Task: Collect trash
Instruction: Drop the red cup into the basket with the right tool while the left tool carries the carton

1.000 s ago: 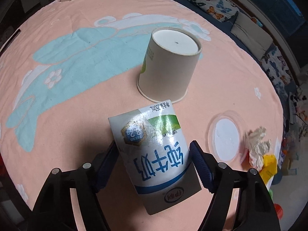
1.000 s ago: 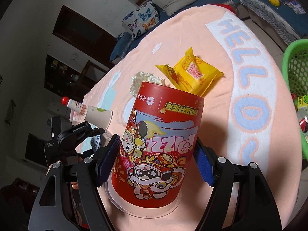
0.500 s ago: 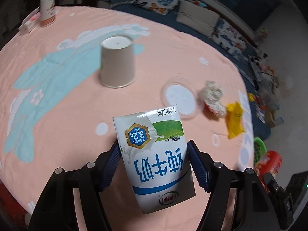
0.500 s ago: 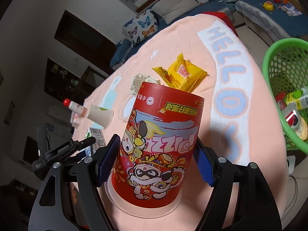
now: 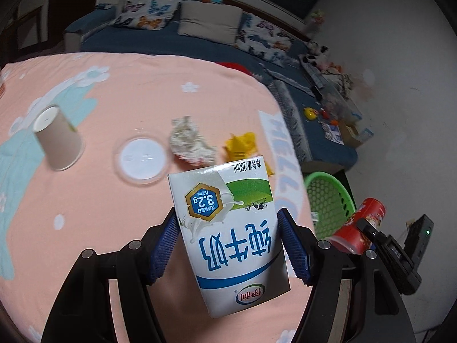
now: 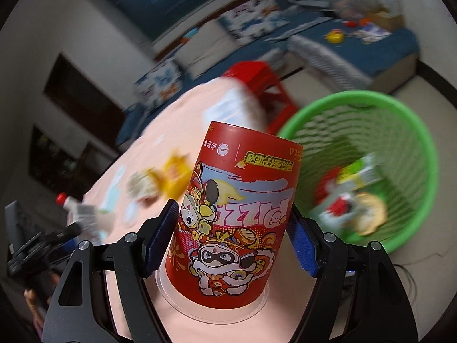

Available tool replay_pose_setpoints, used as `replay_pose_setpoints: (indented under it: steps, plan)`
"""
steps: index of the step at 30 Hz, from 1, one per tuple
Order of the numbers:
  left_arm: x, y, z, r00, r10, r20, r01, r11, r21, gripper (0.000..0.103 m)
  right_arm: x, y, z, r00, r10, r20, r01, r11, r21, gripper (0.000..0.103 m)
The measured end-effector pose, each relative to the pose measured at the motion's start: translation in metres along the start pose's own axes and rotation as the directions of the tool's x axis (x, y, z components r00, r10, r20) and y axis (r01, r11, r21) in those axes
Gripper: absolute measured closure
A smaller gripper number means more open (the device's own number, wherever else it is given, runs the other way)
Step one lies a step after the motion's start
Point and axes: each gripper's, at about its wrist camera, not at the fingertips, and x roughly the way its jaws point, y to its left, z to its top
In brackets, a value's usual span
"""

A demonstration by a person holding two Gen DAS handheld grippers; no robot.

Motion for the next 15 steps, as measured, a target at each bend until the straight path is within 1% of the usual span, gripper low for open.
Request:
replay_pose_setpoints:
  steps: [3,7,11,15]
  plan:
    - [0.013,-0.019,0.003,1.000,-0.024,-0.016,0.025,0.999,0.035,0.037,0.000,-0.033,0.008,0.992,-0.121,0.033,0.121,0.993,-0.001,0.029]
    - [0.027,-0.042,0.004,0.998,-0.043,-0.035,0.046,0.996,0.081,0.037,0.012,-0.069,0.009,0.978,-0.206,0.024,0.206,0.978,0.020,0.029]
    - [0.044,-0.065,0.008,0.997,-0.054,-0.061,0.061,0.991,0.123,0.037,0.029,-0.090,0.006,0.968,-0.252,0.010,0.251,0.968,0.029,0.029]
    - [0.055,-0.078,0.010,0.995,-0.063,-0.076,0.074,0.987,0.140,0.037,0.040,-0.105,0.003,0.962,-0.272,-0.007,0.272,0.962,0.031,0.029]
